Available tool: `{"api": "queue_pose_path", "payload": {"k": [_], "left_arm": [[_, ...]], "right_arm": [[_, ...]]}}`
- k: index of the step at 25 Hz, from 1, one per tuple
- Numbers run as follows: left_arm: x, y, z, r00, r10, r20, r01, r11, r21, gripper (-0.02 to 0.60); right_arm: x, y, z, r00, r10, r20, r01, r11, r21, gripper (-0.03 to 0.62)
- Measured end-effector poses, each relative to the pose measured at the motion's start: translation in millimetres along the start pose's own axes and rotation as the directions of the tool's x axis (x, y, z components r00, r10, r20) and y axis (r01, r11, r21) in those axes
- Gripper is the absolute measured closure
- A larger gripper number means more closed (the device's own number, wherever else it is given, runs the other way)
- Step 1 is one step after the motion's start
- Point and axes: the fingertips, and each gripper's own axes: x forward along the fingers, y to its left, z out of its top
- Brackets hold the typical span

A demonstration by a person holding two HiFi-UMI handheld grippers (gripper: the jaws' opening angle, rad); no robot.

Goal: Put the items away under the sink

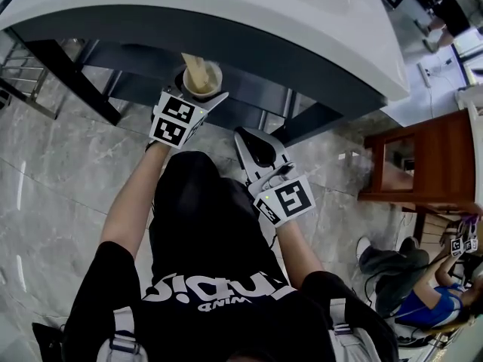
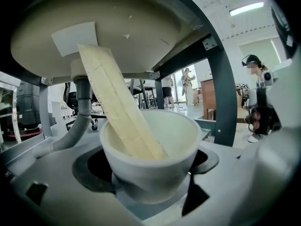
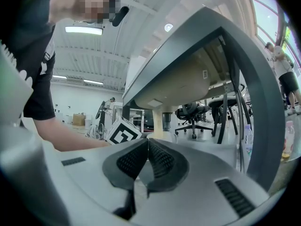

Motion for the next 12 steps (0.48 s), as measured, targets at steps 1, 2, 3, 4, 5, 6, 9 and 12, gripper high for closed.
{"api": "queue_pose_path", "payload": {"k": [1,2,3,4,5,6,9,12], "left_arm": [[1.7,0.8,0.9,1.000,0.002,0.006,-0.002,1.000,-0.004,0.129],[3.4,1.6,1.8,1.000,0.005,0.012,-0.004,1.000,-0.009,0.129],[5.0,2.3,2.6,1.000,0.006,0.016,-0.006,1.000,-0.013,0.129],[6.6,2.9,3.5,1.000,0.008,0.022,-0.008,1.000,-0.017,0.129],[8.1,3.4,4.5,1.000,0.009,0.028,-0.009,1.000,-0.021,0.129],[9.4,3.8,5.5,0.999,0.012,0.035,-0.011,1.000,-0.027,0.129],[11.7,7.1,7.8,0.997,0.033,0.063,-0.029,0.998,-0.054,0.129],[15.3,11.2,9.3,0.994,0.054,0.092,-0.045,0.994,-0.096,0.129]], "right_arm": [[0.0,-0.5,0.7,1.000,-0.003,0.000,0.003,1.000,-0.001,0.576],[-0.1,-1.2,0.8,1.000,-0.006,-0.001,0.006,1.000,-0.001,0.576],[-0.4,-1.9,0.7,1.000,-0.010,-0.003,0.010,1.000,-0.001,0.576],[-0.7,-2.6,0.4,1.000,-0.013,-0.004,0.013,1.000,-0.001,0.576],[-1.0,-3.2,0.3,1.000,-0.016,-0.005,0.016,1.000,-0.001,0.576],[-1.4,-3.7,0.2,1.000,-0.020,-0.006,0.020,1.000,-0.001,0.576],[-1.3,-4.1,-0.3,1.000,-0.028,-0.010,0.028,1.000,-0.001,0.576],[-2.4,-5.9,1.1,0.999,-0.042,-0.010,0.042,0.999,-0.001,0.576]]}}
